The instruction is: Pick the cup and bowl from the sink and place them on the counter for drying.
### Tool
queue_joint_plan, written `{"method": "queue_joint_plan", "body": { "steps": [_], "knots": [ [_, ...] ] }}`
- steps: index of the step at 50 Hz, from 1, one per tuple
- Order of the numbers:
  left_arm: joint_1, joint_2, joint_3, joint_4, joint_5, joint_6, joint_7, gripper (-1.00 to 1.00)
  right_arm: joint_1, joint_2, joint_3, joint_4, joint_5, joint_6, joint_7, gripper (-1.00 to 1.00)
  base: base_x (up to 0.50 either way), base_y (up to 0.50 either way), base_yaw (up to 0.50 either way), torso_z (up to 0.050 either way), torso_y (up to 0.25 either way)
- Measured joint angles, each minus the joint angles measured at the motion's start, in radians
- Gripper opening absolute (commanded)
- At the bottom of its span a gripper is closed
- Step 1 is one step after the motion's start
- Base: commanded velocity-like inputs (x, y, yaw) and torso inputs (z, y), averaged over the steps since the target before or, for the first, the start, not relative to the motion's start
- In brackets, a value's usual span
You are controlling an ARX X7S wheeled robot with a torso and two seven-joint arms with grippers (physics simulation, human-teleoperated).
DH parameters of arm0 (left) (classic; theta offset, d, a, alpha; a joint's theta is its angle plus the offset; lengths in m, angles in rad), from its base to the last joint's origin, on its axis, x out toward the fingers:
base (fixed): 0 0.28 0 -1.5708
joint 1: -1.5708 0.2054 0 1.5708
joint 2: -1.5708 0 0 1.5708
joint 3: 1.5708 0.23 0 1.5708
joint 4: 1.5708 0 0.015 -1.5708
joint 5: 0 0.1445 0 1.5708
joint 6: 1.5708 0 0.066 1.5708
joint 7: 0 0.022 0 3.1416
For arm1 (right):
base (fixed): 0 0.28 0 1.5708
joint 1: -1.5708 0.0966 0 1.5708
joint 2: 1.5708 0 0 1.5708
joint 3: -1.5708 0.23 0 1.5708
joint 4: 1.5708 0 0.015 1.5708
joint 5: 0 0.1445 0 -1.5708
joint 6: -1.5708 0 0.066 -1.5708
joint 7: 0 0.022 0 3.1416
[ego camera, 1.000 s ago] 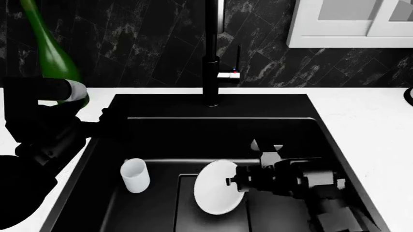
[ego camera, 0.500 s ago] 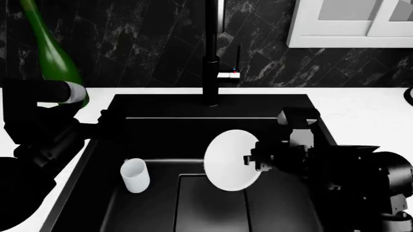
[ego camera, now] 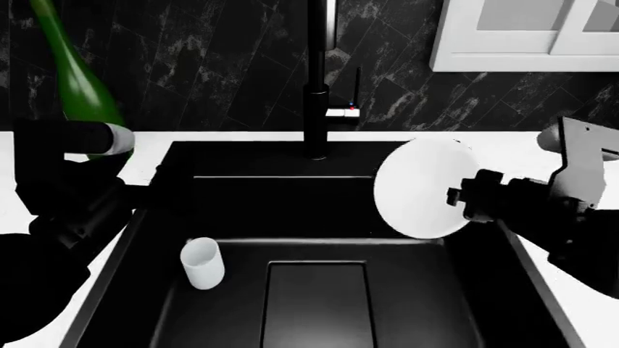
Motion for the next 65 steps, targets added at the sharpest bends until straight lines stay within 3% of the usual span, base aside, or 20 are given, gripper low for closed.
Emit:
{"method": "queue_joint_plan", "body": {
  "steps": [9,17,31,44,65],
  "knots": [
    [0.008,-0.004,0.004,-0.003,0.003,0.011,0.003,1.00,-0.043,0.056,0.134,-0.048,0.116,-0.066,0.178,-1.00,0.00,0.00,0.00,0.000,0.000],
    [0.016,-0.003,0.015,-0.009,0.016,0.027,0.006,1.00,-0.140,0.073,0.270,-0.117,0.110,-0.131,0.245,-1.00,0.00,0.00,0.00,0.000,0.000],
    [0.033,-0.010,0.010,-0.004,0.015,0.042,0.003,1.00,-0.283,0.048,0.437,-0.204,-0.078,-0.282,0.263,-1.00,0.00,0.00,0.00,0.000,0.001],
    [0.057,-0.013,0.005,0.000,0.012,0.056,0.001,1.00,-0.400,-0.039,0.555,-0.207,-0.245,-0.428,0.283,-1.00,0.00,0.00,0.00,0.000,0.001],
    [0.067,-0.013,0.011,0.006,0.000,0.062,-0.014,1.00,-0.582,-0.147,0.670,-0.111,-0.391,-0.638,0.129,-1.00,0.00,0.00,0.00,0.000,0.000]
  ]
}}
